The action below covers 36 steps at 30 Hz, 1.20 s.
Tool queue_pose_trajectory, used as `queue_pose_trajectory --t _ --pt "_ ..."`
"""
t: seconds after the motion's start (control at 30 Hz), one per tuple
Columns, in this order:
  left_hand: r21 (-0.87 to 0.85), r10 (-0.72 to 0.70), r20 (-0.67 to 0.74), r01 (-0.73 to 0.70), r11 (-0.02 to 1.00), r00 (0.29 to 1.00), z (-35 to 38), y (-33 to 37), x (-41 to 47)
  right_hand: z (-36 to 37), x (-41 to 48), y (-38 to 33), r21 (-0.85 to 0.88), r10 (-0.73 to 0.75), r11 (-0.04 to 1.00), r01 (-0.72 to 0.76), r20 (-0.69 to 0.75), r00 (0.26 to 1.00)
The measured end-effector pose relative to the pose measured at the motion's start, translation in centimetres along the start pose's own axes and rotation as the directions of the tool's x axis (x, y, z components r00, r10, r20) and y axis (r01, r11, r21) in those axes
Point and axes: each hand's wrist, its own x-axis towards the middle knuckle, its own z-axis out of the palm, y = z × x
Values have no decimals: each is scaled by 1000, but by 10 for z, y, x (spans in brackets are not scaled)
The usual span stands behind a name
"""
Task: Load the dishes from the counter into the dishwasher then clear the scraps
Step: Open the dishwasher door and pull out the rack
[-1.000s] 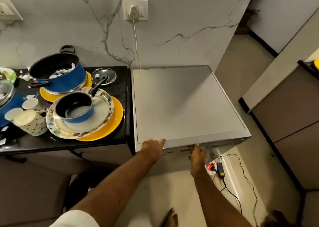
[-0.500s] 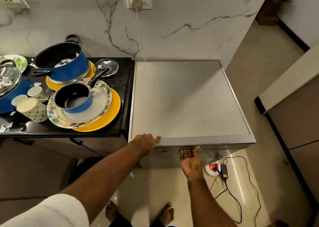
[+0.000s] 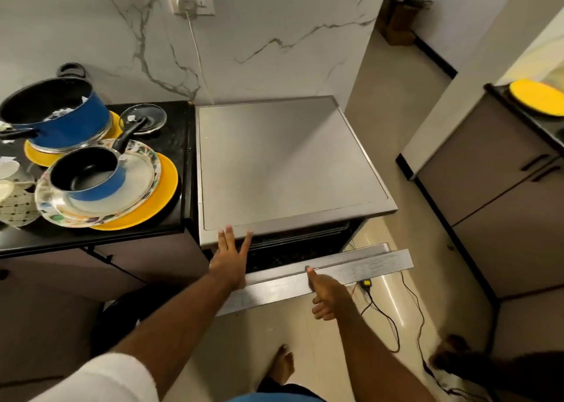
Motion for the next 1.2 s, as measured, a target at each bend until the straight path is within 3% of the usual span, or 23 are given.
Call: queue_pose_trajectory --t 0.07,0.13,0.2,0.27,0.37,0.47,0.6,0.77,0.9,0.97,1.03,1.13,1.2 --pt "22 63 -64 -62 998 996 45 -2 -23 0 -14 4 -282 -199 950 135 -212 957" --pt "-12 141 9 -141 990 990 89 -4 -50 6 -26 13 -561 -426 806 188 -330 843" --pt "-69 163 54 -159 985 985 116 -5 -69 15 -30 29 -663 -612 672 330 -247 751" --pt "-109 178 53 -172 979 983 126 -5 -77 27 -30 52 -755 -647 547 361 -107 755" --pt "-113 227 65 -219 969 972 128 -1 -81 41 -35 87 -806 -589 506 305 -65 806" --pt "-77 301 173 -291 954 938 147 13 -82 43 -36 112 -848 -622 410 335 8 783" --pt "-29 346 310 -355 934 885 185 42 -101 39 -34 140 -829 -448 436 351 139 883" --pt "-100 377 412 -370 924 830 241 71 -103 43 4 179 -882 -297 347 320 220 929" --pt "-157 372 413 -338 928 831 292 93 -61 48 52 206 -888 -149 285 361 330 932" --pt "-174 369 437 -325 929 820 320 104 -33 50 84 223 -858 -85 346 381 375 923" --pt "-121 345 475 -328 937 809 341 113 -10 50 112 239 -856 -27 380 351 369 929" --pt "-19 298 516 -337 941 803 378 125 22 52 162 273 -882 46 312 352 384 922" --pt "14 276 590 -351 936 759 404 129 39 59 192 298 -881 88 292 371 412 907"
